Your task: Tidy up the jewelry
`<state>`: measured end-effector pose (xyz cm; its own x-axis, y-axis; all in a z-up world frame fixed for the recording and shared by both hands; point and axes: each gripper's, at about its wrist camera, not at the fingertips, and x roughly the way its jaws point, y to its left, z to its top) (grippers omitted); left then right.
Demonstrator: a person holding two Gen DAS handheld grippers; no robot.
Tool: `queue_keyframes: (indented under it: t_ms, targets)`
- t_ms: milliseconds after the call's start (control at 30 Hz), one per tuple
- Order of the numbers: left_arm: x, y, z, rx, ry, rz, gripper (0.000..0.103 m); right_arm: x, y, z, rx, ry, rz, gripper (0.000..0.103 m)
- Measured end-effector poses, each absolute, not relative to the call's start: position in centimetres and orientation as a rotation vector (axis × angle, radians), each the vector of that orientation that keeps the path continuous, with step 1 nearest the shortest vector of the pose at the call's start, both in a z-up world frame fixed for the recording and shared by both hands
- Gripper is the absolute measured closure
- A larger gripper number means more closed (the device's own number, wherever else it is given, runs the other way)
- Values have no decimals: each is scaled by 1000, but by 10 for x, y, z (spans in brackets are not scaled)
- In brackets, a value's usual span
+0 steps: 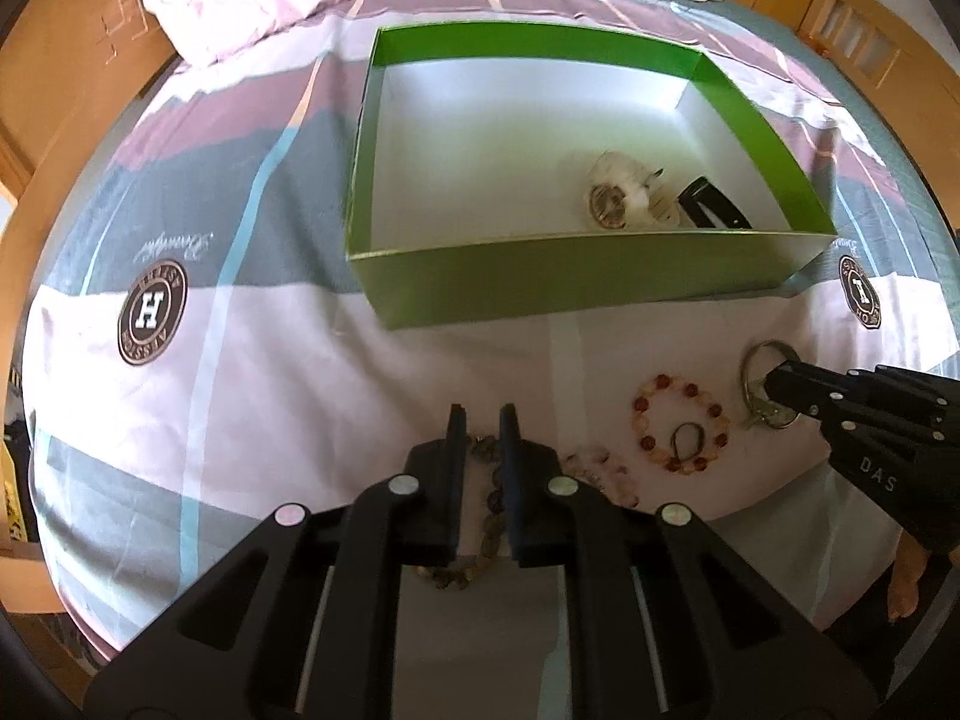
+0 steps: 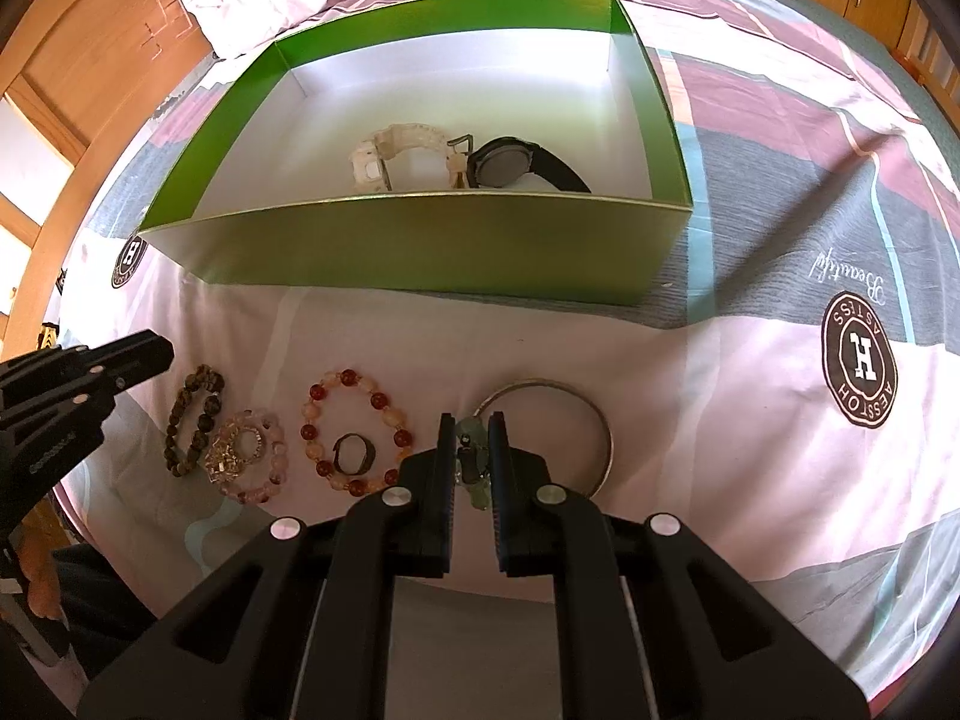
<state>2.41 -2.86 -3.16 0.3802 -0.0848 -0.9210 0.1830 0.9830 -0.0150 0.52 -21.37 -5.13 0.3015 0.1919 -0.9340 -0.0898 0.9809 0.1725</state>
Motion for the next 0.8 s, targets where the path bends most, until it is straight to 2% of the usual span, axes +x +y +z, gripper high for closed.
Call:
queue_keyframes:
  t_ms: [100, 133, 233, 267, 300, 533, 633, 800]
  targets:
    - [25, -25, -35, 109, 1165, -159, 90, 6, -214, -52, 93, 1252, 188, 93]
    - [23, -26, -36, 113, 1162, -156, 86, 6, -214, -52, 93, 1252, 189, 93]
    - [18, -24, -38, 137, 1143, -135, 56, 6, -214, -52, 93, 1252, 187, 93]
    - [19, -23, -39, 141, 1136, -127, 43, 6, -214, -51, 92, 1252, 188, 93]
    - [19, -22, -39, 144, 1128, -119, 39, 6, -214, -51, 92, 1253, 189, 93]
    - [20, -17, -45, 129, 1139, -131, 39, 5, -213, -53, 87, 1254, 189, 93]
    - [19, -14, -47, 94, 1137, -165, 34, 5, -212, -53, 85, 1255, 187, 93]
    - [21, -12, -56, 115, 1190, -140, 32, 6, -211, -53, 83, 1256, 187, 93]
